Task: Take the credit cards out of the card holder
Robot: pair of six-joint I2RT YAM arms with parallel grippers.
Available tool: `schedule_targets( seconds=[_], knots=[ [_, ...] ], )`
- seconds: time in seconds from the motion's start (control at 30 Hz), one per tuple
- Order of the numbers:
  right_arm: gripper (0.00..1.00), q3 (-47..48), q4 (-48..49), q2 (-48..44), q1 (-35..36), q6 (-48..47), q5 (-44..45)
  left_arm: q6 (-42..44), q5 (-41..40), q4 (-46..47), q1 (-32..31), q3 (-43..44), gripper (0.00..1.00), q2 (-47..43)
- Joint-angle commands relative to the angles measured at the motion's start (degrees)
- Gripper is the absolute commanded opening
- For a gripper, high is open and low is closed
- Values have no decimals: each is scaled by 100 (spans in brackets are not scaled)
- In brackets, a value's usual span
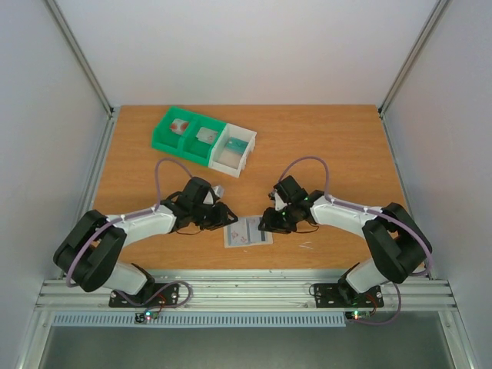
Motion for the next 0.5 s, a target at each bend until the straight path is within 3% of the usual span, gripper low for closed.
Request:
schedule_targets(
  seconds=[0.0, 0.47],
  knots=[
    [42, -89, 250, 132, 27, 56, 157, 166, -179, 88, -25, -131, 30, 84],
    [43, -242, 433, 456, 27, 79, 106, 1, -304, 468, -22, -602, 27, -15]
  ],
)
